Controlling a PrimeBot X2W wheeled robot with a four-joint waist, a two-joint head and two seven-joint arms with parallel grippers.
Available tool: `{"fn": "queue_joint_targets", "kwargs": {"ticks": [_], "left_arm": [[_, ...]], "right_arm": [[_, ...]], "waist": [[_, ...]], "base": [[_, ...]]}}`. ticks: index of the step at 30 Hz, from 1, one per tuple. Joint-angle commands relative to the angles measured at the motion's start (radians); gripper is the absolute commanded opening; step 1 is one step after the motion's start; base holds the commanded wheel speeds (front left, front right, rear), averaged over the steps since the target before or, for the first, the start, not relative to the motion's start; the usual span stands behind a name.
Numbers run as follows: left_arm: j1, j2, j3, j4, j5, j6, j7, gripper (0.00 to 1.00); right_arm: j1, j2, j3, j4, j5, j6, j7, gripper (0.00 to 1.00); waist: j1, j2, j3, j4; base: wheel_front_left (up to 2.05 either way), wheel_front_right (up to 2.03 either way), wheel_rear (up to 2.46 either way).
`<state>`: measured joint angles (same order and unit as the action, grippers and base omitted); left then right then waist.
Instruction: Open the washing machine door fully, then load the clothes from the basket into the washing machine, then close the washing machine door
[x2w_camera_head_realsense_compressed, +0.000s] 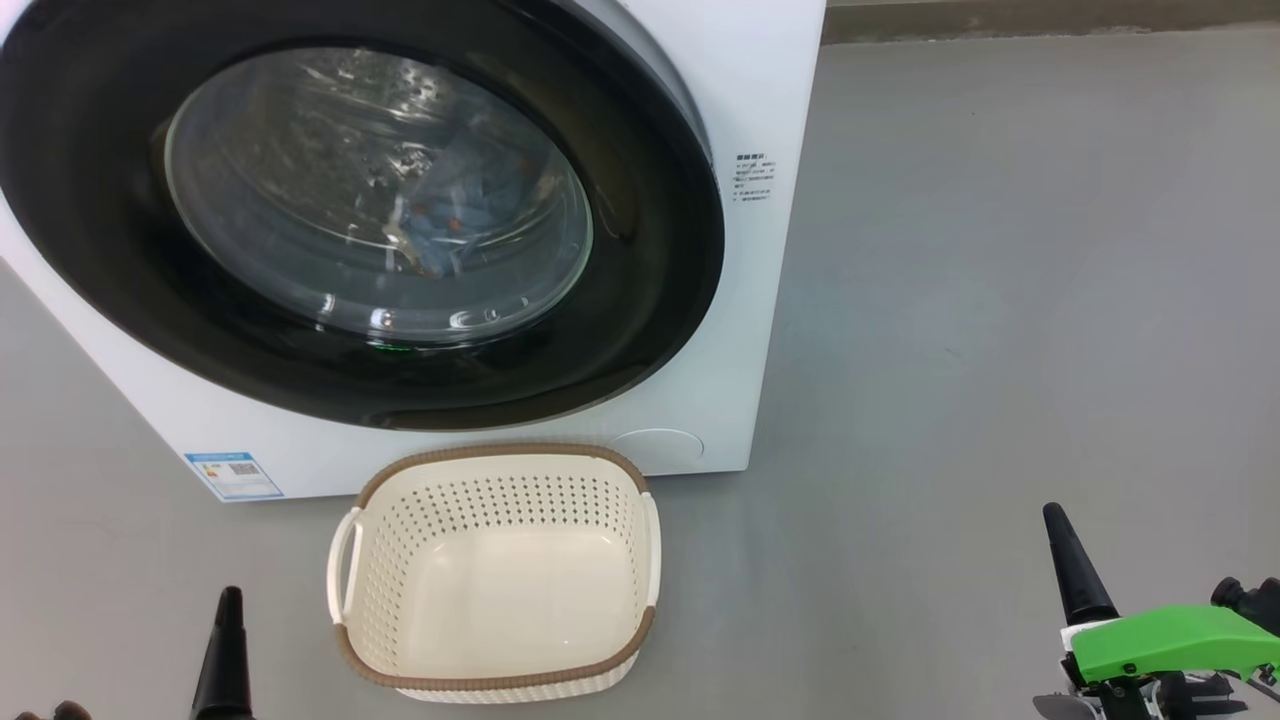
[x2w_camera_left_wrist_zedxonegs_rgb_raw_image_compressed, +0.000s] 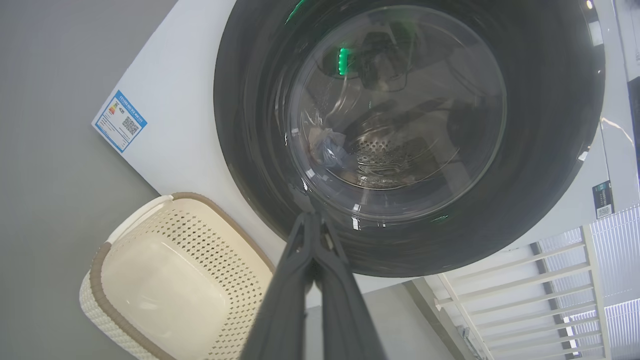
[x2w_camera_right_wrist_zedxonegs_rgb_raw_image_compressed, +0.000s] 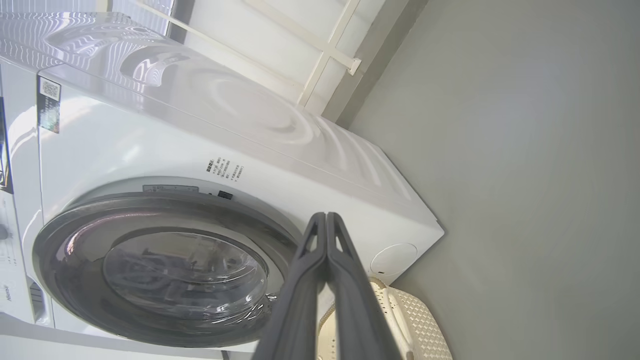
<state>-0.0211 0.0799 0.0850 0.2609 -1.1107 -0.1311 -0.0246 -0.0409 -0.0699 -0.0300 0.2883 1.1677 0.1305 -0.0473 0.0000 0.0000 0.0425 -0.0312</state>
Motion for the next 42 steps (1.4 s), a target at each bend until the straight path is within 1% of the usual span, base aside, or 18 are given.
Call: {"fn": "queue_joint_targets", "kwargs": {"ticks": [1,42], "left_arm": [[-0.046,0.011,0.021,-0.016,-0.033,0.0,0.008,0.0],[-0.084,-0.027,0.029,-0.015,-0.462,0.0,0.129,0.0]], "right_arm": [[-0.043,-0.01,0.007,-0.029,0.031,0.001,0.008,0.0],[-0.063,0.001,-0.054,-0.044,0.429,0.0,0.131,0.0]], "waist": [[0.0,0.0,-0.001,0.001],[0.0,0.0,-0.037,0.029]], "base": [[0.0,0.0,0.0],[0.0,0.0,0.0]]}}
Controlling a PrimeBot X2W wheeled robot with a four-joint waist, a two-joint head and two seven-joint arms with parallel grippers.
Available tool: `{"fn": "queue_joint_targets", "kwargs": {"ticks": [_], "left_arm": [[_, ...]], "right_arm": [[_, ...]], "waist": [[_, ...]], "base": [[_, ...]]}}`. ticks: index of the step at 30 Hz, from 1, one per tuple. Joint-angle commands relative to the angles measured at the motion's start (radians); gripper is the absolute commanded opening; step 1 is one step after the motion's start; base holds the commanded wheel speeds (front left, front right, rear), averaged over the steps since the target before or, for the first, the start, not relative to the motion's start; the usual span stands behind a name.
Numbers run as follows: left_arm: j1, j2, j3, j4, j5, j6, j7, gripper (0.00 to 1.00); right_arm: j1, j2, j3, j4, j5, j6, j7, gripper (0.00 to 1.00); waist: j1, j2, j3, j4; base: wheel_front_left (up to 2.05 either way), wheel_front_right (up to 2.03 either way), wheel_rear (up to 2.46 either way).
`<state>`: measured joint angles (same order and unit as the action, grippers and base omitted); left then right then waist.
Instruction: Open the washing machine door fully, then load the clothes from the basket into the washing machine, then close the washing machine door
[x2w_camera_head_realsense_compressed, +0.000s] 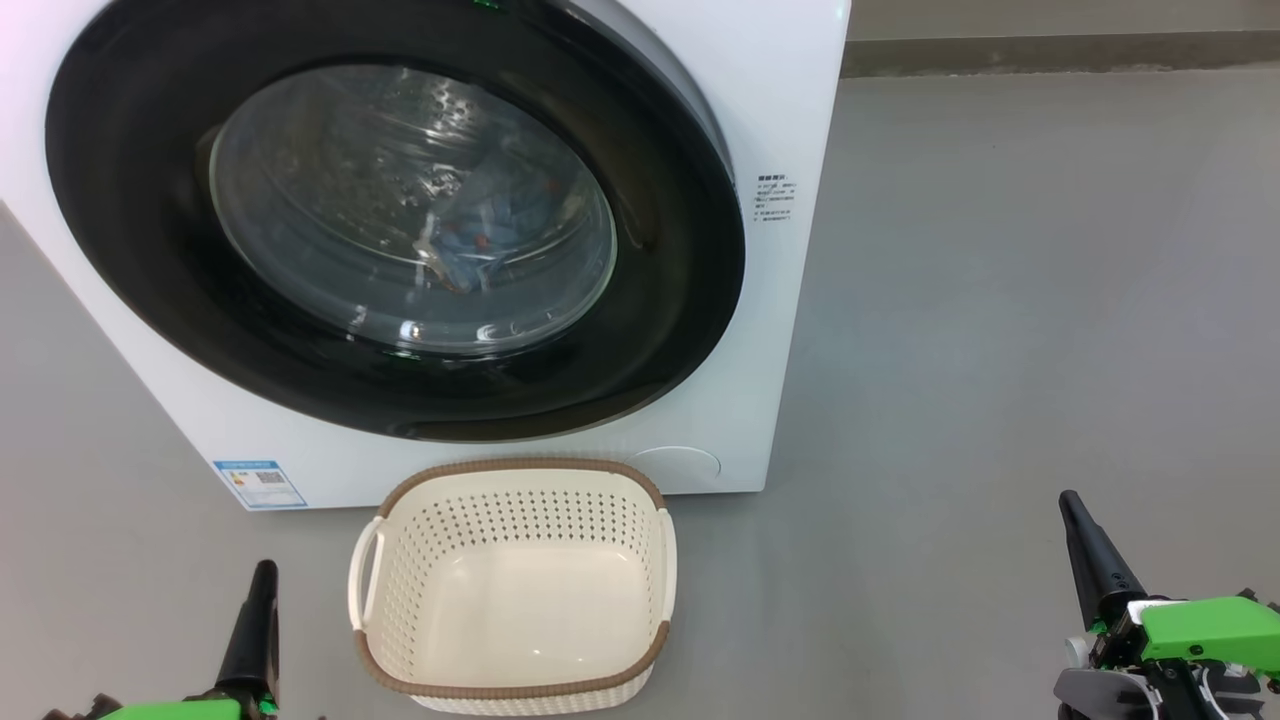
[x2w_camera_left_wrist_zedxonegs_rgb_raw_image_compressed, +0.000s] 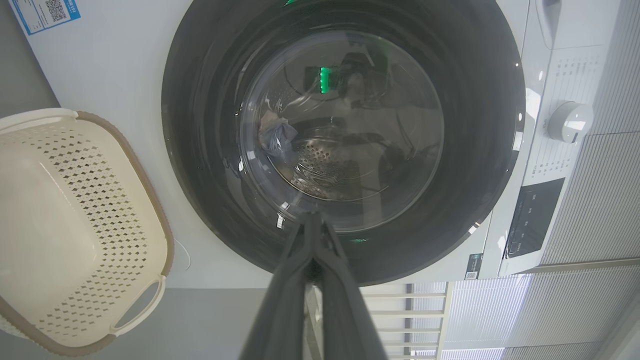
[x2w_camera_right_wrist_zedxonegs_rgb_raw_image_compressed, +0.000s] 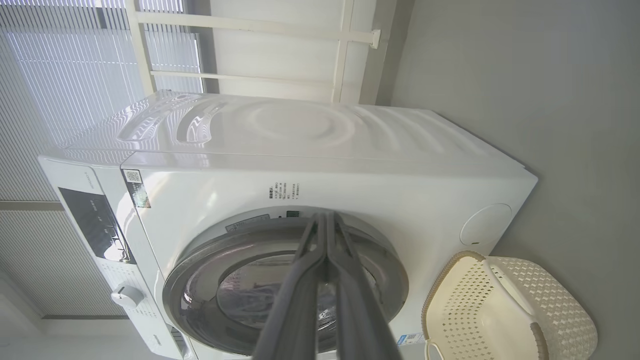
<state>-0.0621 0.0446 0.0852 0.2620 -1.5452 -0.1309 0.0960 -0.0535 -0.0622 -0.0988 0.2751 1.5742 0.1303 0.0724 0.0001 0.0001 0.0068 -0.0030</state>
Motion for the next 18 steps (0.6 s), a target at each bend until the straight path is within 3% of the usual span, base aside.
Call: {"fn": "queue_joint_targets", "kwargs": {"ticks": [1,18], "left_arm": [[-0.044,0.008,0.029,-0.017,-0.038,0.0,0.011,0.0],[-0.046,0.006,0.029,-0.017,-0.063,0.0,0.018,0.0]], "right_arm": [[-0.051,-0.006,0.013,-0.031,0.032,0.0,0.014,0.0],[-0.053,-0.003,0.005,-0.031,0.051,0.0,0.025,0.0]], "waist": [[0.0,-0.0001,-0.002,0.001],[0.0,-0.0001,-0.004,0.003]], "base": [[0.0,0.0,0.0],[0.0,0.0,0.0]]}}
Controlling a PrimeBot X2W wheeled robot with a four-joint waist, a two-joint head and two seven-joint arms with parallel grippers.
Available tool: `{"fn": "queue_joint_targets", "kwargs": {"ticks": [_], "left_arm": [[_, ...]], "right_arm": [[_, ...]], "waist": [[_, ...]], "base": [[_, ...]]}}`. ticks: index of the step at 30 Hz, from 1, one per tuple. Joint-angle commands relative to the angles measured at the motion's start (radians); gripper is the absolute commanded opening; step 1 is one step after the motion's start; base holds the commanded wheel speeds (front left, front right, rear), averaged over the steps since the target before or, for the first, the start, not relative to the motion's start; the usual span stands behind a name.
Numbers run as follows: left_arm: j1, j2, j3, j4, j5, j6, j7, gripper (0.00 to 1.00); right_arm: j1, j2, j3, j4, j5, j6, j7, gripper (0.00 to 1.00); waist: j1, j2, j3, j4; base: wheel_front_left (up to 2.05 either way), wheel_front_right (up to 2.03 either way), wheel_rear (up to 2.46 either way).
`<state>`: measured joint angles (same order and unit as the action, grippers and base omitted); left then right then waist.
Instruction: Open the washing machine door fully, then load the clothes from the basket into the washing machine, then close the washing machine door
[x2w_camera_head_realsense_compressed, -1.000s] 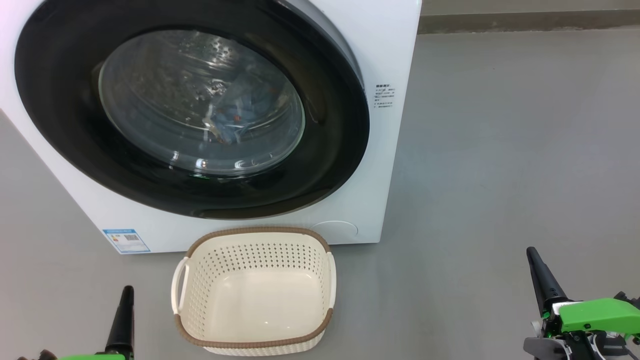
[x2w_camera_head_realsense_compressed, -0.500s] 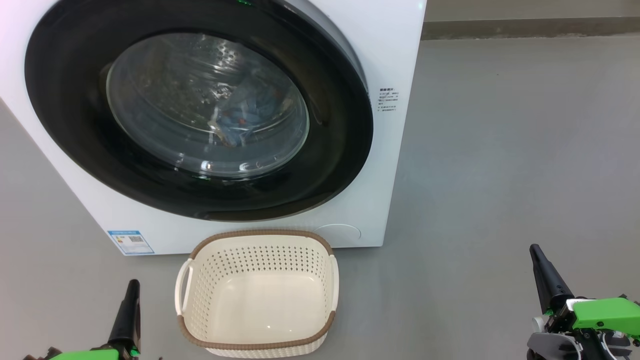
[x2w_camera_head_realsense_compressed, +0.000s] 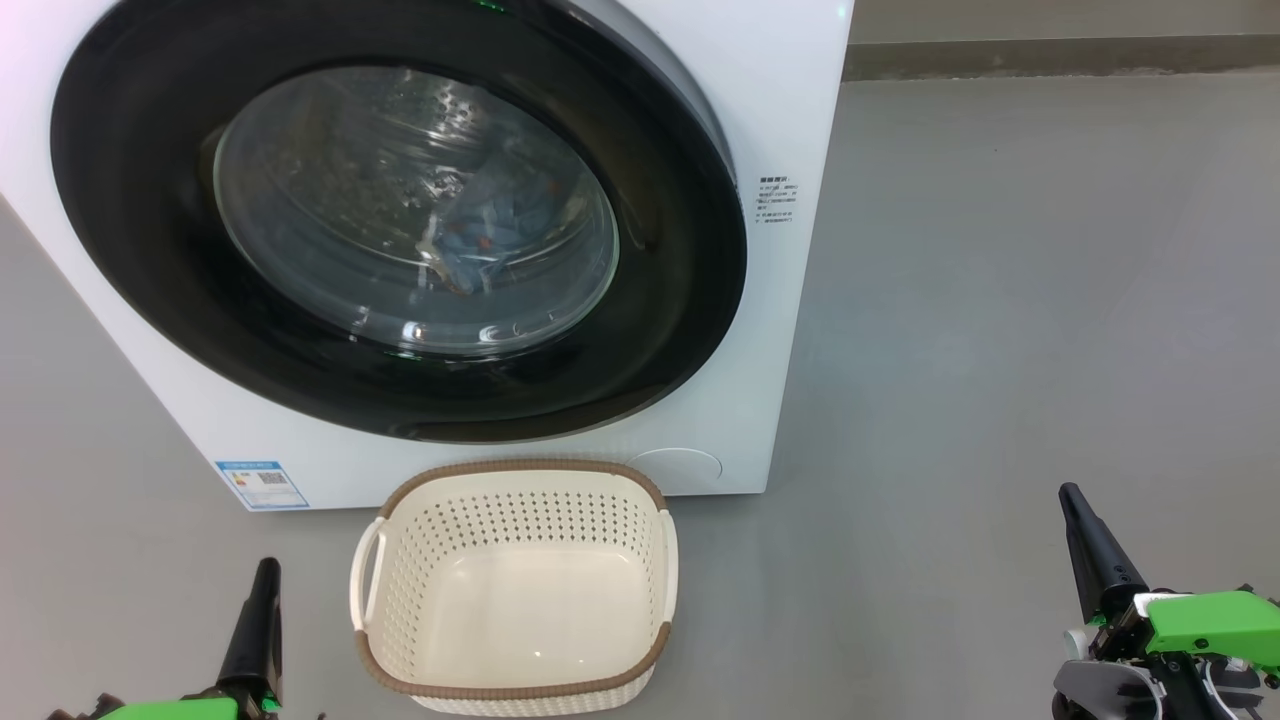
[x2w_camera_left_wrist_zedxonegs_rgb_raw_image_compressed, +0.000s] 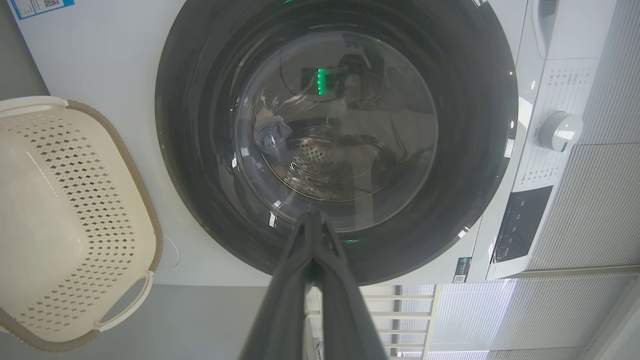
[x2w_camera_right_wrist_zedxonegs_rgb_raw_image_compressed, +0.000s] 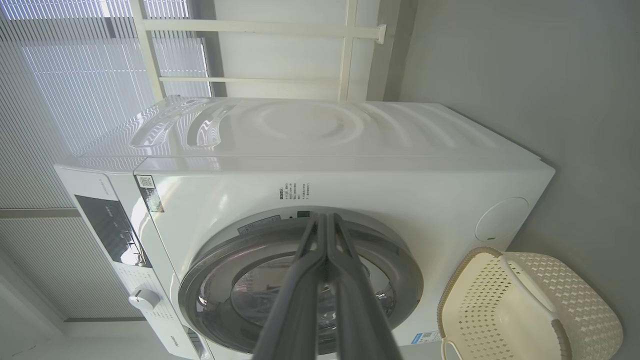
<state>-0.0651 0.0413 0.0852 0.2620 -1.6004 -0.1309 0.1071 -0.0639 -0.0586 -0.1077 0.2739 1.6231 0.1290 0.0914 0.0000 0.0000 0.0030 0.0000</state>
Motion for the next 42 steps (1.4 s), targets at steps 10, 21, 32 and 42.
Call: {"fn": "queue_joint_targets", "kwargs": {"ticks": [10,21,32,42], "left_arm": [[-0.043,0.009,0.029,-0.017,-0.008,0.0,0.006,0.0],[-0.043,0.009,0.029,-0.017,-0.008,0.0,0.006,0.0],[-0.043,0.009,0.029,-0.017,-0.008,0.0,0.006,0.0],[-0.043,0.009,0.029,-0.017,-0.008,0.0,0.006,0.0]], "right_arm": [[-0.042,-0.005,0.011,-0.03,0.0,0.002,0.008,0.0],[-0.043,-0.003,0.009,-0.03,-0.002,0.002,0.01,0.0],[-0.043,-0.001,0.007,-0.03,-0.004,0.002,0.012,0.0],[-0.043,0.0,0.005,-0.03,-0.006,0.002,0.013,0.0]], "waist": [[0.0,0.0,0.0,0.0],[0.0,0.0,0.0,0.0],[0.0,0.0,0.0,0.0],[0.0,0.0,0.0,0.0]], "base": [[0.0,0.0,0.0],[0.0,0.0,0.0],[0.0,0.0,0.0],[0.0,0.0,0.0]]}}
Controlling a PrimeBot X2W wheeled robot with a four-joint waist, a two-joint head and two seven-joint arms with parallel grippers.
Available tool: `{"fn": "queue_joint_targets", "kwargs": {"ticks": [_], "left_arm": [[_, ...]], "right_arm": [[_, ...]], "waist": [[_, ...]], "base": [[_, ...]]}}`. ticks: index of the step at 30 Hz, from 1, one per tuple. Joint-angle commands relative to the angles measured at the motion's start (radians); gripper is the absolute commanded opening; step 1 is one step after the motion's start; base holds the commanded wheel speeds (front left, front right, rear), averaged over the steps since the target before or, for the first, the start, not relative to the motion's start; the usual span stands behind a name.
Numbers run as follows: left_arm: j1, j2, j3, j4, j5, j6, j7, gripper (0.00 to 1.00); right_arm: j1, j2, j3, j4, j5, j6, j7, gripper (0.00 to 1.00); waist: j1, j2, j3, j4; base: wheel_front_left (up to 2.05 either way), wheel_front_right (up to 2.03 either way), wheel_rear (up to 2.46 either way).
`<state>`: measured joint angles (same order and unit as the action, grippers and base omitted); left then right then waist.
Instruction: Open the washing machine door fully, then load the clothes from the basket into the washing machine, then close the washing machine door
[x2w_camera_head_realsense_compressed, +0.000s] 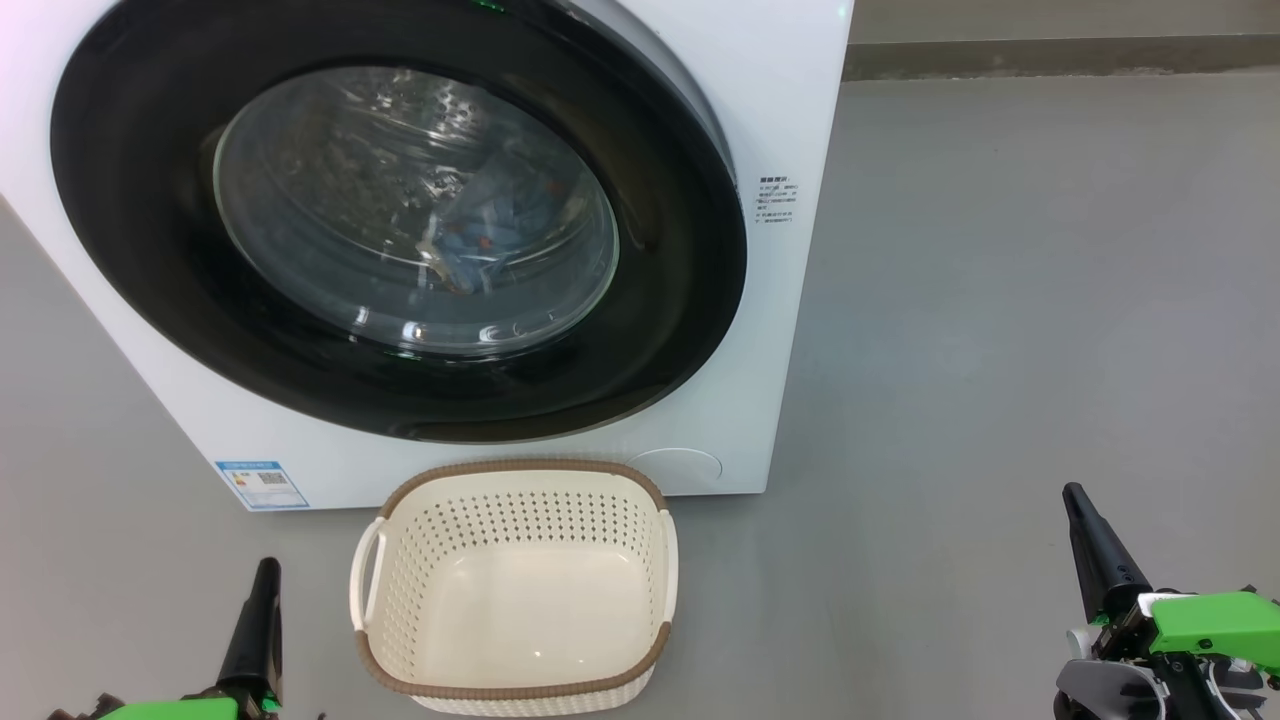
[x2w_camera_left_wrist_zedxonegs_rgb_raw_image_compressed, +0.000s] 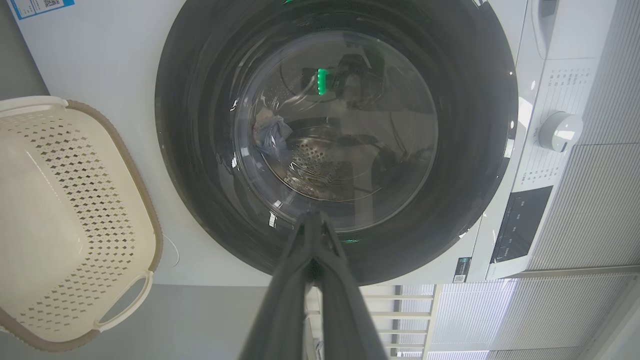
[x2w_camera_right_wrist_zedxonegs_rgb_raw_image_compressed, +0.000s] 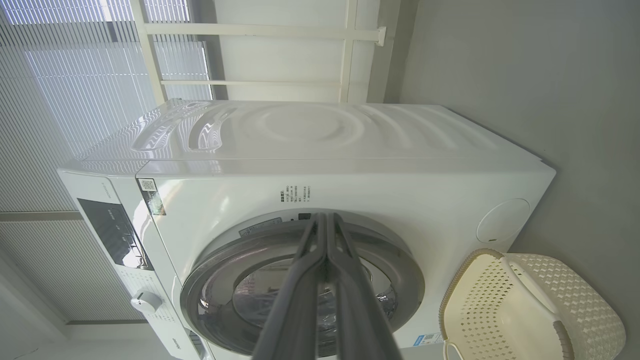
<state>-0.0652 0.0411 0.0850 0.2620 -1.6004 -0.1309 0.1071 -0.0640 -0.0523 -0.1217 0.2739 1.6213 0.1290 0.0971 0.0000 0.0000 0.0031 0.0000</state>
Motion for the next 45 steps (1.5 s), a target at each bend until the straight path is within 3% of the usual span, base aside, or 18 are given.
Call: {"fn": "queue_joint_targets", "kwargs": {"ticks": [1,45], "left_arm": [[-0.043,0.009,0.029,-0.017,-0.008,0.0,0.006,0.0],[-0.043,0.009,0.029,-0.017,-0.008,0.0,0.006,0.0]], "right_arm": [[-0.043,-0.006,0.019,-0.03,-0.004,0.002,0.008,0.0],[-0.043,-0.002,0.013,-0.029,-0.009,0.002,0.012,0.0]], "waist": [[0.0,0.0,0.0,0.0],[0.0,0.0,0.0,0.0]], "base": [[0.0,0.0,0.0],[0.0,0.0,0.0]]}}
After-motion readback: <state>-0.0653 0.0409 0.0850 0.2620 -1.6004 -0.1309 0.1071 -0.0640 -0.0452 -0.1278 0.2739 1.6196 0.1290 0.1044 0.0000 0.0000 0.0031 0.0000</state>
